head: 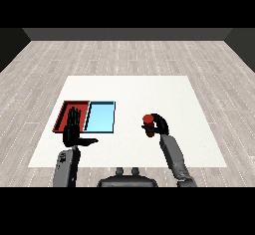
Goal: Pick the red can and put it in the red box
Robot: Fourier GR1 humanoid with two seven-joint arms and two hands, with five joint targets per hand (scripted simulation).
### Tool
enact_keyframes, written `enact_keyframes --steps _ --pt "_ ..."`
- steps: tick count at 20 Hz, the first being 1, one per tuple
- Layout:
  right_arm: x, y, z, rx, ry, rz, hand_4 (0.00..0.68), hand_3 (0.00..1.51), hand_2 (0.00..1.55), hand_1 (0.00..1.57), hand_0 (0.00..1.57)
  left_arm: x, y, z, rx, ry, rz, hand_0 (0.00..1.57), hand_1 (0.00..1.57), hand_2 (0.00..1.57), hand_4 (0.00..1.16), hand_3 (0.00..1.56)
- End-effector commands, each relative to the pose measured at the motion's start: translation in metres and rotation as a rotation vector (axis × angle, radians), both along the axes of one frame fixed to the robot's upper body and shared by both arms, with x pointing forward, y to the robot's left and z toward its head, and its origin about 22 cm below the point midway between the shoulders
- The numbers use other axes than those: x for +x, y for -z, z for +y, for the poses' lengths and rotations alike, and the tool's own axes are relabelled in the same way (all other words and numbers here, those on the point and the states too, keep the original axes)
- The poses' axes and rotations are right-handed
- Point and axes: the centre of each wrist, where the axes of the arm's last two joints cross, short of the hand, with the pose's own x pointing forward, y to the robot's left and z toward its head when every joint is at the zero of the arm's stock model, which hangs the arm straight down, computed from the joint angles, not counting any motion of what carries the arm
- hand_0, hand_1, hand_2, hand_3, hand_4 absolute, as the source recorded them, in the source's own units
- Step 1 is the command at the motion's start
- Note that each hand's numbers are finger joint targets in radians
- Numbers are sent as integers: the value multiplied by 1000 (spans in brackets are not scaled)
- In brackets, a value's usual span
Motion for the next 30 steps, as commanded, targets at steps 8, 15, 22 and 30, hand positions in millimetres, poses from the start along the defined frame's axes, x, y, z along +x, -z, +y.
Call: enact_keyframes --steps 8,15,22,30 --pt "1 6 16 -122 13 28 546 1413 1468 1531 1531 3 18 8 -5 -6 25 0 0 0 0 0" --pt "5 -21 18 -106 34 -36 578 1399 1471 1530 1530 3 -5 -6 -16 -9 3 0 0 0 0 0" --pt "-2 -56 5 -91 41 -186 581 1383 1458 1547 1547 15 -5 -16 -9 24 11 0 0 0 0 0" --pt "-6 -105 2 -34 47 -318 623 1398 1469 1538 1538 -8 -4 -26 29 73 4 0 0 0 0 0"
